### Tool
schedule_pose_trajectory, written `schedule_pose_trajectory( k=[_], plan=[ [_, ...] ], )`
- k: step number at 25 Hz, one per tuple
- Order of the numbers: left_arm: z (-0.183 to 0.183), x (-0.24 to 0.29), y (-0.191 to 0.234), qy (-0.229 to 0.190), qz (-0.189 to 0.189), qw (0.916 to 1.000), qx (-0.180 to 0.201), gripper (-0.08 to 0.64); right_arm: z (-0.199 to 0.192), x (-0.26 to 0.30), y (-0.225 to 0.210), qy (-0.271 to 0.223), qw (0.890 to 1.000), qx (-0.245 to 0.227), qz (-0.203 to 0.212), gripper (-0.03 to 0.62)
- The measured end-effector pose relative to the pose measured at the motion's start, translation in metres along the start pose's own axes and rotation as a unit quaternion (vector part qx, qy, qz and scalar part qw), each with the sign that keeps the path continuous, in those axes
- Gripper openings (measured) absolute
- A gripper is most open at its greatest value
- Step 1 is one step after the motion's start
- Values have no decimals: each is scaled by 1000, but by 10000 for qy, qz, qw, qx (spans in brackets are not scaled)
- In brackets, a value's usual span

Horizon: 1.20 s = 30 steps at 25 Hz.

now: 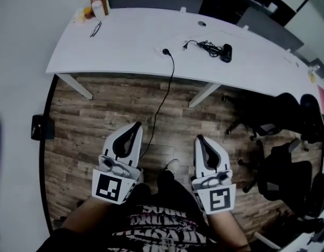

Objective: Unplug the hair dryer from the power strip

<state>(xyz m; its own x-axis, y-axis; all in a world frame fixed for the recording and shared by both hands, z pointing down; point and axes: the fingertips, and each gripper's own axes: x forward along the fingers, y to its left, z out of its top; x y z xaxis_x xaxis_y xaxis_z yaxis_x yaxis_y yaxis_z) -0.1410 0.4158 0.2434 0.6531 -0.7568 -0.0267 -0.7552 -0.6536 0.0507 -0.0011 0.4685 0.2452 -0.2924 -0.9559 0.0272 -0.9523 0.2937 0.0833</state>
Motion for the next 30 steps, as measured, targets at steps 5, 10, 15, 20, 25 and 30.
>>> schedule_pose_trajectory(
  k=[5, 10, 15, 20, 25, 30],
  plan=[
    [-2, 19, -4, -10, 103, 9999, 26, 25, -2, 7, -25, 3, 10000, 24, 74, 31],
    [-1, 40, -12, 15, 146, 9999, 38, 25, 0, 12, -47, -58, 9999, 36, 133, 31],
    [2, 62, -24, 25, 233, 9997, 66, 25, 2, 14, -73, -110, 9997, 66, 225, 31],
    [4, 80, -36, 41, 400, 9990, 199, 25, 3, 12, -101, -197, 9992, 66, 334, 31],
    [3, 92, -53, 26, 472, 9987, 165, 25, -6, 5, -124, -26, 9990, 103, 427, 31],
    [1, 97, -63, 52, 479, 9988, 99, 25, -10, -3, -141, -14, 9987, 320, 386, 31]
  ],
)
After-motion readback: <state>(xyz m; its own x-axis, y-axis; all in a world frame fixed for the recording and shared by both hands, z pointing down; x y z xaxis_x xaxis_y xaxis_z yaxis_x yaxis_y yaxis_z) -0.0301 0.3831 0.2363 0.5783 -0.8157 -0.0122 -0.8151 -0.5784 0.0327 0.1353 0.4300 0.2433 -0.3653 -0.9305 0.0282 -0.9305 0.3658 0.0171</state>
